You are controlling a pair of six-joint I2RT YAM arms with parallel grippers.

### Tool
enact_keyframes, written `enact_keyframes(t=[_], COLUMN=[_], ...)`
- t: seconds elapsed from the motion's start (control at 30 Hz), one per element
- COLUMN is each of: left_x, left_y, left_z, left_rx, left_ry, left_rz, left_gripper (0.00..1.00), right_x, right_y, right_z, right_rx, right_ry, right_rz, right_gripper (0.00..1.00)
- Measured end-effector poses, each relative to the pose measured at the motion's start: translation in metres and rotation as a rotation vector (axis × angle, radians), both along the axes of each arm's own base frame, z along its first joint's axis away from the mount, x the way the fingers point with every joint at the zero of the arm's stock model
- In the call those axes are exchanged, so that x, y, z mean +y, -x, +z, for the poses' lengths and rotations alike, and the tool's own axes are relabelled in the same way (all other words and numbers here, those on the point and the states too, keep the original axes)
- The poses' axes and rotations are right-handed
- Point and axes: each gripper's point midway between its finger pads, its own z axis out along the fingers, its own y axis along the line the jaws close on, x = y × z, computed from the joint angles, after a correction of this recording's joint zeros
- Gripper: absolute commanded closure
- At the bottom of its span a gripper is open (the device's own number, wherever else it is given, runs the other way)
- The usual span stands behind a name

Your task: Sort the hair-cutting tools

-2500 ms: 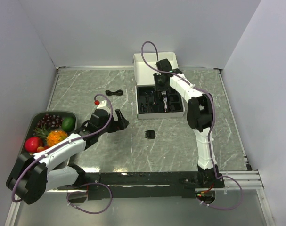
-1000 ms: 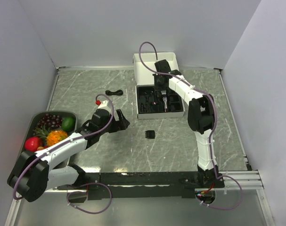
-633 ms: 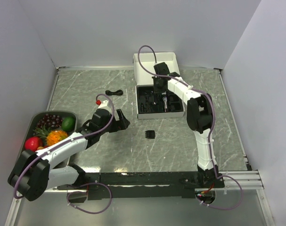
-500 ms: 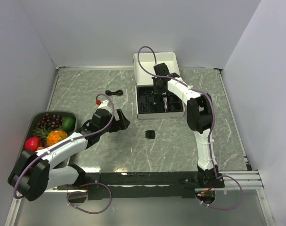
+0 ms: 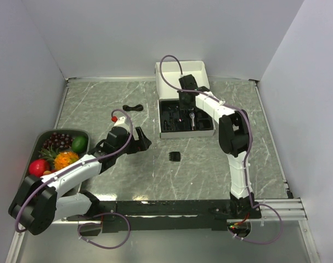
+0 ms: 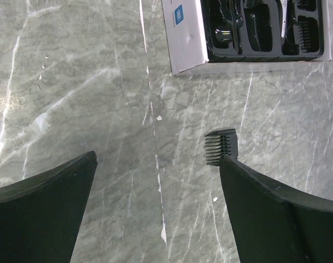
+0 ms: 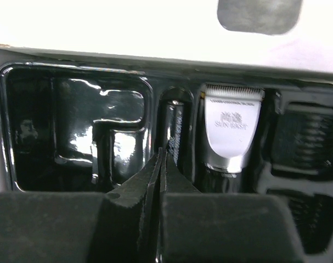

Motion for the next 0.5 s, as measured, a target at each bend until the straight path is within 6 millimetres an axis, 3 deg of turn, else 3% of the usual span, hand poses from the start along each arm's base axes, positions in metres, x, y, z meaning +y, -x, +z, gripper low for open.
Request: enact_keyframes(t=[0.17, 0.3, 0.4, 0.5], left_x=[0.001, 0.003, 0.005, 0.007], left_y=[0.0, 0.002, 0.002, 0.003], left_z=[0.005, 0.007, 0.009, 0.012], left_rx=[-0.011, -0.014, -0.01, -0.007], left_ry=[0.003, 0.003, -0.003, -0.011], left_rz=[0.004, 0.007, 0.013, 0.023], left_gripper=[0.01, 0.01, 0.01, 0.0], right_x=[-0.009, -0.002, 0.011, 0.022], right_y=[0.022, 0.048, 0.076, 0.111], right_z=[0.011, 0.036, 0.052, 0.054], right_rx=[-0.019, -0.072, -0.116, -0.116], right_ry=[0.075, 0.131, 0.162, 0.178], right_rz=[-0.008, 0.013, 0.054, 0.117], right_gripper=[0.66, 0.56, 0.49, 0.43])
